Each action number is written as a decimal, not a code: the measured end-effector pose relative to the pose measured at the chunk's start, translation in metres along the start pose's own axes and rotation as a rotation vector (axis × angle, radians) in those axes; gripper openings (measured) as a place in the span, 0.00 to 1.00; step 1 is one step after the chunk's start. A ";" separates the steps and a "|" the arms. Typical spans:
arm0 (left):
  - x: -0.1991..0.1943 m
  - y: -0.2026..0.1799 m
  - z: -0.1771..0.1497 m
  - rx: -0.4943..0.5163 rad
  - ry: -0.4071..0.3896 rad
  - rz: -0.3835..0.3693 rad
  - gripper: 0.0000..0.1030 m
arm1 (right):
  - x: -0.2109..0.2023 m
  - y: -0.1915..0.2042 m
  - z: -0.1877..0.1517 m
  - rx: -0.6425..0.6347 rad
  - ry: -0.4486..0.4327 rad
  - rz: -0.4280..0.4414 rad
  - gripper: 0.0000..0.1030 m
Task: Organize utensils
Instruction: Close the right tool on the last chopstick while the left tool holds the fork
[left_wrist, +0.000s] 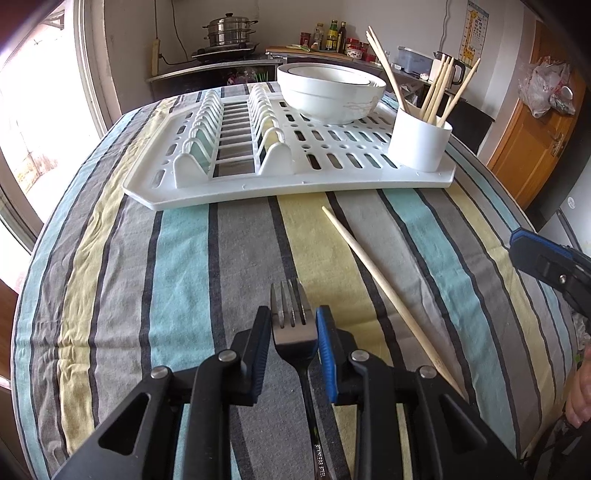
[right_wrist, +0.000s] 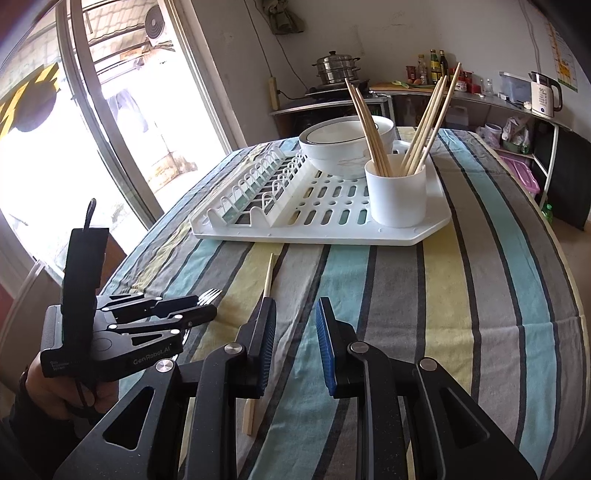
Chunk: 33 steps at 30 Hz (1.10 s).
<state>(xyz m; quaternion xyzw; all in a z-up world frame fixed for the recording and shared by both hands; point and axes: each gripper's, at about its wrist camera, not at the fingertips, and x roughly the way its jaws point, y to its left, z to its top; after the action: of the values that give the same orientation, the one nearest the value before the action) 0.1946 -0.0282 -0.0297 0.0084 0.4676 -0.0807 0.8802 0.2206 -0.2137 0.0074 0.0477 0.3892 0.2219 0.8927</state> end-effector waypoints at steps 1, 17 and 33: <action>-0.003 0.001 0.000 -0.001 -0.006 -0.005 0.26 | 0.004 0.002 0.001 -0.005 0.007 0.000 0.22; -0.030 0.035 0.007 -0.037 -0.078 -0.041 0.26 | 0.092 0.038 0.024 -0.110 0.180 0.000 0.22; -0.037 0.052 0.006 -0.054 -0.101 -0.071 0.26 | 0.145 0.060 0.048 -0.227 0.378 -0.126 0.11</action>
<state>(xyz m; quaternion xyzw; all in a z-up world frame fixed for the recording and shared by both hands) 0.1870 0.0275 0.0008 -0.0359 0.4244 -0.0995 0.8993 0.3205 -0.0932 -0.0416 -0.1198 0.5244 0.2130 0.8156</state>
